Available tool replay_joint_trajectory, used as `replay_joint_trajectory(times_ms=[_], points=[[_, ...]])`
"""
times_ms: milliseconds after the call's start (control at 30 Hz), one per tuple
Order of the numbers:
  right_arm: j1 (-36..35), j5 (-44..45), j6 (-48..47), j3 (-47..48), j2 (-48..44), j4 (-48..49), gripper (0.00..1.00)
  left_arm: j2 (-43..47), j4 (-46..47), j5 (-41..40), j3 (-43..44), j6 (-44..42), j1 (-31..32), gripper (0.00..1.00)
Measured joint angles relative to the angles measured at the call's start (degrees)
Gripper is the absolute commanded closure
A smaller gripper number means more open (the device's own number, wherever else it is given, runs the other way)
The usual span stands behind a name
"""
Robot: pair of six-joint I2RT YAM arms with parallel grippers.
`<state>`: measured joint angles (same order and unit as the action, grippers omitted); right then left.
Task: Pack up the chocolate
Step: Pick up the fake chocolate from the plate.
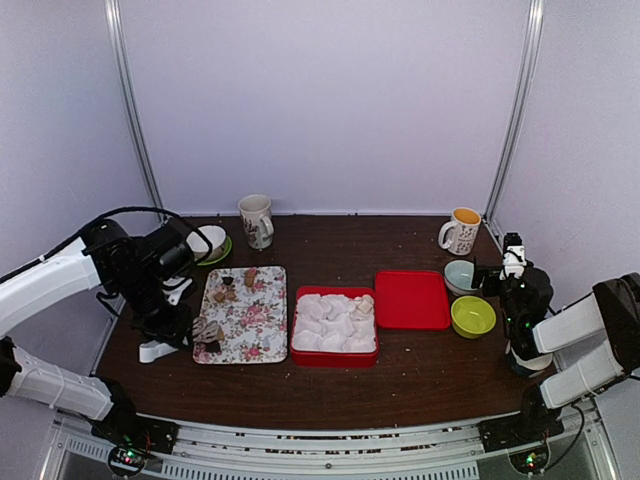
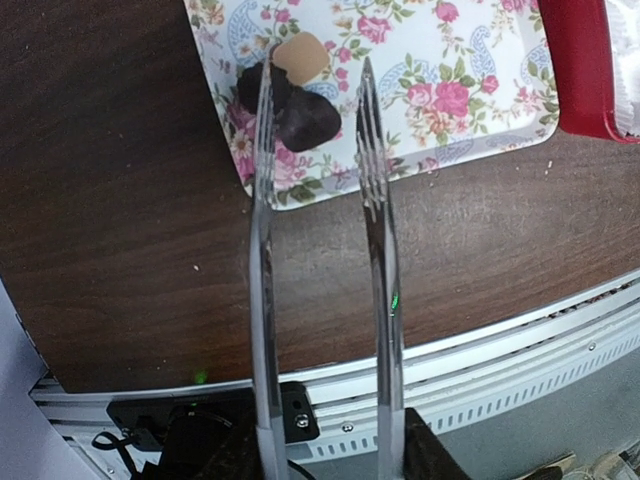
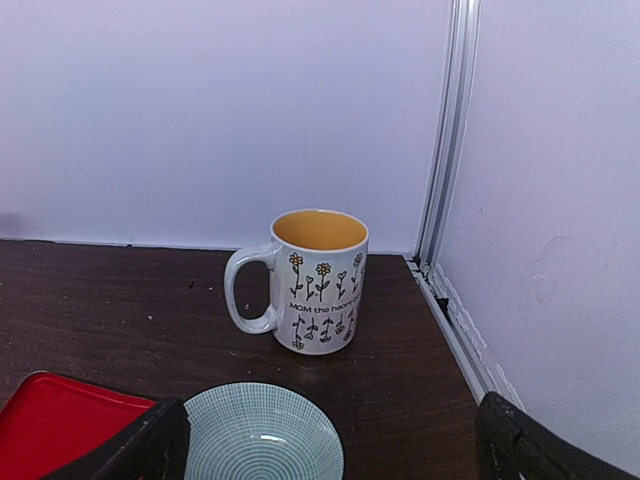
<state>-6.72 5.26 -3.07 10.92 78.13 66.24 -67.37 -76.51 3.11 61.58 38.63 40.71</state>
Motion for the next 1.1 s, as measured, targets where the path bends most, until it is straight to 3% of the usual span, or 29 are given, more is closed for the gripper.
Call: replay_joint_trajectory(times_ms=[1100], points=[[0.00,-0.07,0.00,0.00,0.00,0.00,0.00,0.96,3.58,3.08,-5.99,2.45,-1.73,0.53]])
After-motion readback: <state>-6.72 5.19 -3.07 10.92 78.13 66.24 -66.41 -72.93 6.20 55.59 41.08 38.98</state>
